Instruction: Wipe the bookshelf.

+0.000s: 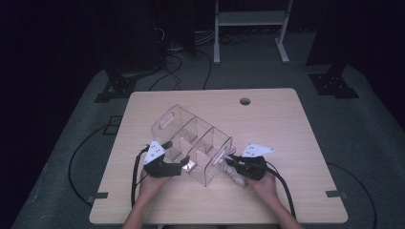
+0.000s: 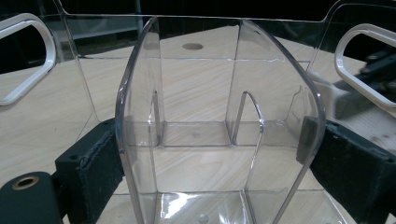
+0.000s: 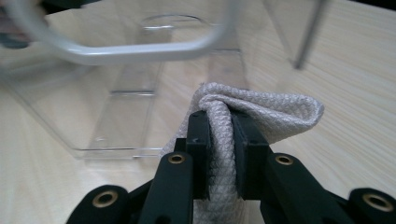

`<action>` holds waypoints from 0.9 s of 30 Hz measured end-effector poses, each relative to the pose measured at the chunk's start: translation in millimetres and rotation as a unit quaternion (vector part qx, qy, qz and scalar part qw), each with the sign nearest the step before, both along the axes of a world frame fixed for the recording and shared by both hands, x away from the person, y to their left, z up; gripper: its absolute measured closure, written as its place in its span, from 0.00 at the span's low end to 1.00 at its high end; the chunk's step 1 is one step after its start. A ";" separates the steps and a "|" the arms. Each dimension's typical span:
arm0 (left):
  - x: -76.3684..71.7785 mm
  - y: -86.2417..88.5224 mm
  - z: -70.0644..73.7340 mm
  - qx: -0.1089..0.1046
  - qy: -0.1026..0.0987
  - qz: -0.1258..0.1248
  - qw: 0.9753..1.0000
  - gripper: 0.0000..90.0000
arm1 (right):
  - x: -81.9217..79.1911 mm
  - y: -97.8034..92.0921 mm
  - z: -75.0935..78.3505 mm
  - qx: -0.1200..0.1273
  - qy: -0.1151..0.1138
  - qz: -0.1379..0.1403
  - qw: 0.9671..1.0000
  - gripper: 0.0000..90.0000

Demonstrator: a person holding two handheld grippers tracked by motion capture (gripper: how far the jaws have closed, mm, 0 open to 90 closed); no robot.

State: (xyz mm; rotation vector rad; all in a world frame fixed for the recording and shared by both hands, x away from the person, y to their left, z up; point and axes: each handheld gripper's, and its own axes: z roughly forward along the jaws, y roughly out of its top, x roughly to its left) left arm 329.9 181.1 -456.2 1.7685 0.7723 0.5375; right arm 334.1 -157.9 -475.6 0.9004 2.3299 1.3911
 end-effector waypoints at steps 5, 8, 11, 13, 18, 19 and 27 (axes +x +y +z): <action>0.6 1.3 0.3 -0.001 0.000 -0.001 1.000 0.09 | -9.9 12.2 -8.5 -0.025 -0.009 0.031 0.999 0.87; 0.2 1.6 0.0 0.000 0.000 0.001 1.000 0.09 | 1.1 5.3 -5.7 -0.022 0.004 0.007 1.000 0.87; 0.1 0.9 0.1 -0.001 0.000 0.000 1.000 0.09 | 8.4 -1.5 -8.3 -0.023 0.018 -0.015 0.999 0.87; 0.0 0.6 0.1 -0.001 -0.001 0.000 1.000 0.09 | 7.7 -0.2 -10.6 -0.030 0.018 -0.010 0.999 0.87; 0.2 0.0 0.2 0.000 -0.001 0.000 1.000 0.09 | 14.1 -4.1 -12.6 -0.025 0.028 -0.021 0.999 0.86; 0.2 0.2 0.2 0.000 0.000 0.000 1.000 0.09 | 14.1 -4.1 -13.3 -0.026 0.030 -0.018 0.999 0.86; 0.3 0.4 -0.1 0.000 0.000 -0.002 1.000 0.09 | 14.9 -11.6 -0.2 0.007 0.015 -0.025 1.000 0.87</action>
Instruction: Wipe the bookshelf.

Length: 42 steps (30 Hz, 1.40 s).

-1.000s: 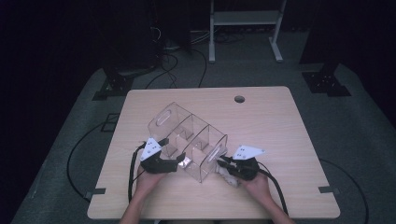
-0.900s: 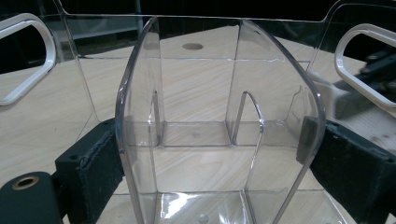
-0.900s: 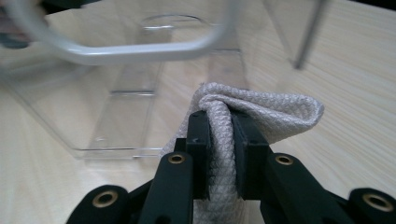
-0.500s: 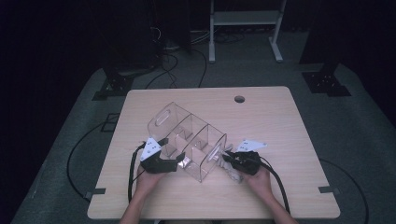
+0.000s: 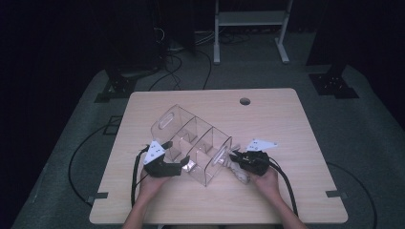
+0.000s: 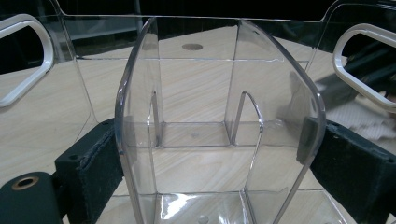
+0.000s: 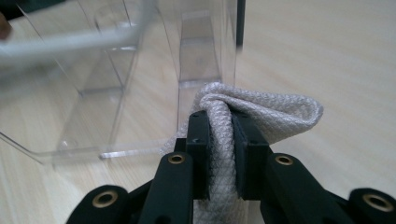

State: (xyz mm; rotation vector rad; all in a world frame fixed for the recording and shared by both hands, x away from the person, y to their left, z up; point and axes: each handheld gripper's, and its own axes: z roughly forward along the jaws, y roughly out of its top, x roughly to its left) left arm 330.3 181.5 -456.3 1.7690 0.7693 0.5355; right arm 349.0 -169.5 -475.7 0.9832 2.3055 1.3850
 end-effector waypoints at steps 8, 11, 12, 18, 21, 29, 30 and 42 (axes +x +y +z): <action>-0.3 -0.9 -0.1 -0.001 0.000 0.002 1.000 0.09 | -2.8 -4.4 25.8 0.033 -0.036 0.002 0.999 0.87; -0.2 -1.0 0.1 0.000 0.000 0.002 1.000 0.09 | -1.3 -4.9 20.8 0.028 -0.020 0.001 0.999 0.87; -0.2 -0.8 0.0 0.000 0.000 0.001 1.000 0.09 | -2.3 -5.1 23.6 0.028 -0.024 0.002 0.999 0.87; -0.3 -0.9 -0.2 -0.001 0.000 0.001 1.000 0.09 | -5.8 -5.8 49.4 0.041 -0.057 0.007 0.997 0.87; -0.3 -1.9 0.0 0.000 -0.002 0.002 1.000 0.09 | -4.9 -6.4 40.2 0.044 -0.047 0.008 0.998 0.87; -0.3 -2.4 0.3 0.001 -0.001 0.002 1.000 0.09 | -4.8 -4.2 27.4 0.023 -0.037 0.013 0.999 0.86; -0.3 -2.3 0.2 0.000 -0.001 0.002 1.000 0.09 | -4.3 -3.1 21.0 0.015 -0.030 0.012 0.999 0.86; -0.3 -3.0 0.5 0.001 0.001 0.003 1.000 0.09 | -26.3 29.7 -14.1 -0.036 0.028 0.083 0.995 0.87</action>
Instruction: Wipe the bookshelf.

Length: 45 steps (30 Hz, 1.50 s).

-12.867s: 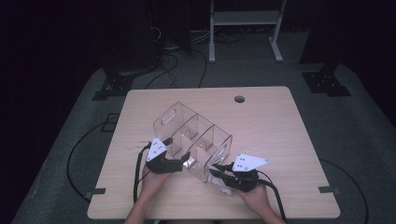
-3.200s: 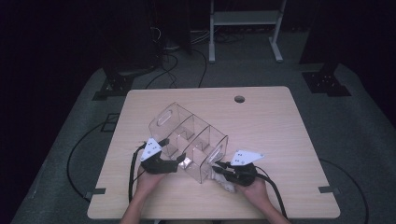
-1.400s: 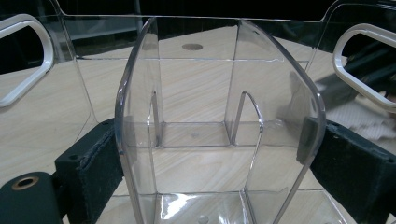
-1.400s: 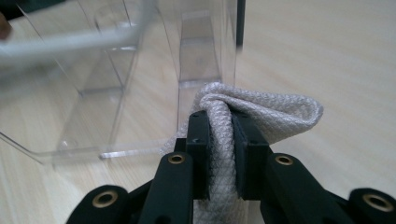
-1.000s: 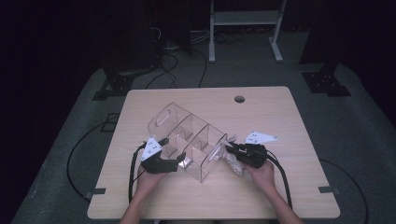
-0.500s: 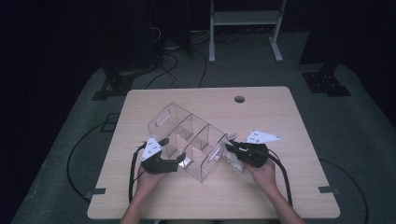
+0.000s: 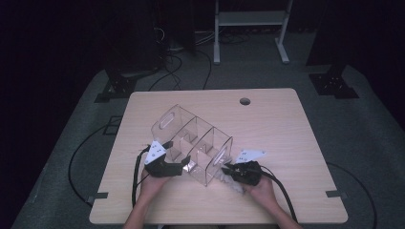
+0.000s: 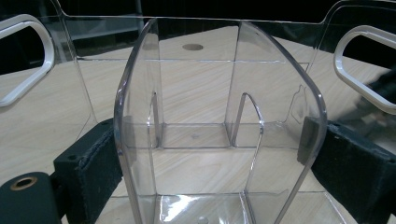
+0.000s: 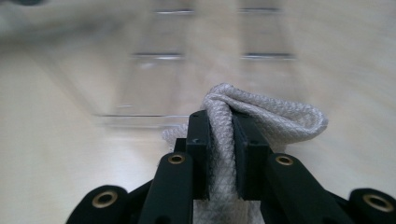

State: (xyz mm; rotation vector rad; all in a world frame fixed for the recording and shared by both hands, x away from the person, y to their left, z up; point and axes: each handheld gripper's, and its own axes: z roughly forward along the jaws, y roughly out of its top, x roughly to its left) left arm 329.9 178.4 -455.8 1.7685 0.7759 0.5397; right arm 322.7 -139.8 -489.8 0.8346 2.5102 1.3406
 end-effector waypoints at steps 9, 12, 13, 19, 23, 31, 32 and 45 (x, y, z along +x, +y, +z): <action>-0.2 -1.1 -0.3 0.000 0.000 0.003 1.000 0.09 | -14.0 9.8 3.3 0.010 -0.005 0.027 1.000 0.87; 0.0 -1.2 -0.5 -0.002 -0.001 0.002 1.000 0.09 | -26.2 18.4 5.2 0.025 -0.003 0.060 0.998 0.87; -0.2 -1.1 -0.5 -0.001 0.000 0.003 1.000 0.09 | -28.9 20.4 6.5 0.023 -0.011 0.066 0.998 0.87; -0.3 -1.4 -0.6 -0.002 -0.001 0.004 1.000 0.09 | -34.4 24.2 6.2 0.025 -0.018 0.074 0.997 0.87; -0.2 -0.6 -0.7 -0.001 -0.001 0.002 1.000 0.09 | -40.3 28.0 12.6 0.029 -0.030 0.079 0.996 0.87; -0.2 -1.5 -0.5 -0.001 -0.001 0.003 1.000 0.09 | -40.8 19.7 26.6 0.066 -0.056 0.066 0.994 0.87; -0.3 -1.5 -0.5 -0.001 -0.001 0.003 1.000 0.09 | -40.2 20.3 22.5 0.064 -0.053 0.065 0.994 0.87; -0.1 -1.0 -0.6 0.000 -0.001 0.002 1.000 0.09 | -33.9 22.6 -3.4 0.027 -0.020 0.060 0.998 0.87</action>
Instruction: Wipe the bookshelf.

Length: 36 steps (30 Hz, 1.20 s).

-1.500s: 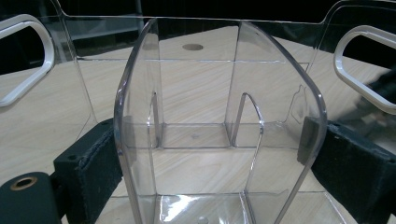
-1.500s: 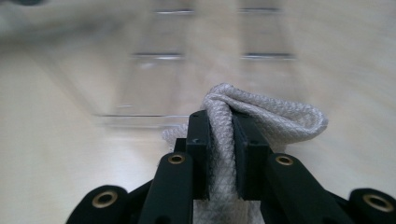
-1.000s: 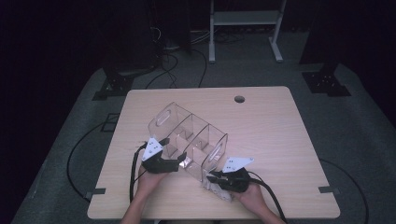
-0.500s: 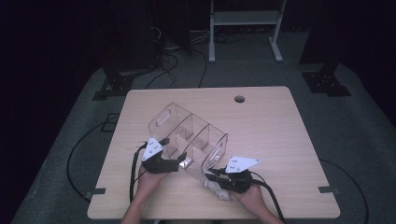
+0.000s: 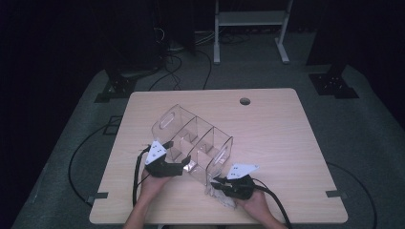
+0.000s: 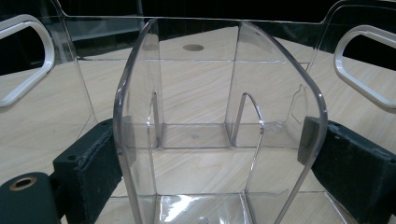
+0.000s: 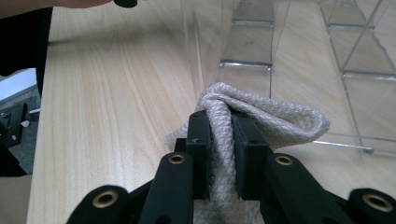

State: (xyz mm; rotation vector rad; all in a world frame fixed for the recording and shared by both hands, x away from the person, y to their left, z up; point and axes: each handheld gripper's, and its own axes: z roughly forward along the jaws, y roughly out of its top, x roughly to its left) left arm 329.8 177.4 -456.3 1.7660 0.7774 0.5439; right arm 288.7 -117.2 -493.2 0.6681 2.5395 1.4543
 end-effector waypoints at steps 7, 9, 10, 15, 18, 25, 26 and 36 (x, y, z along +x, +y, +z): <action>0.0 -0.3 0.1 -0.001 0.001 0.000 1.000 0.09 | -9.6 -5.7 40.6 0.057 -0.054 -0.001 0.997 0.87; 0.0 -0.3 0.1 -0.001 0.001 0.001 1.000 0.09 | -12.5 -8.2 51.4 0.071 -0.071 -0.002 0.995 0.87; -0.1 -0.3 0.1 -0.001 0.001 0.001 1.000 0.09 | -12.2 -10.1 55.6 0.077 -0.077 -0.004 0.994 0.87; -0.1 -0.5 0.3 0.000 0.000 0.000 1.000 0.09 | 1.1 -25.3 59.8 0.084 -0.069 -0.036 0.993 0.87; 0.0 -0.6 -0.1 -0.001 0.000 0.000 1.000 0.09 | 2.1 -28.1 62.8 0.092 -0.066 -0.038 0.993 0.87; -0.3 -1.7 0.5 0.001 0.002 0.000 1.000 0.09 | -15.5 -6.3 83.9 0.089 -0.105 0.001 0.991 0.87; -0.2 -1.5 0.5 0.002 0.002 0.000 1.000 0.09 | -12.5 -6.1 86.5 0.087 -0.105 -0.001 0.991 0.87; 0.0 -2.1 0.8 0.004 0.000 -0.002 1.000 0.09 | 37.0 -42.9 99.1 0.064 -0.093 -0.083 0.990 0.87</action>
